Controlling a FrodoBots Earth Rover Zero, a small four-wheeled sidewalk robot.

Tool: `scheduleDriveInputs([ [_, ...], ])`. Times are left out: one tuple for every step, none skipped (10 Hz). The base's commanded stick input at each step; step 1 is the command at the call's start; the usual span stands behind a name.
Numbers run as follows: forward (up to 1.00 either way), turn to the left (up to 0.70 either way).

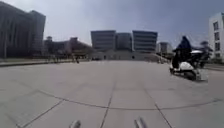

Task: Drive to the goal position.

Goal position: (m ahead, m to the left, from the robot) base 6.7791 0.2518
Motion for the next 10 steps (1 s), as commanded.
scheduleDriveInputs([
  [0.70,-0.26],
  [0.70,-0.34],
  [0.70,-0.34],
  [0.70,-0.34],
  [0.70,-0.19],
  [0.70,0.01],
  [0.70,0.01],
  [0.70,0.01],
  [0.70,0.01],
  [0.70,-0.07],
])
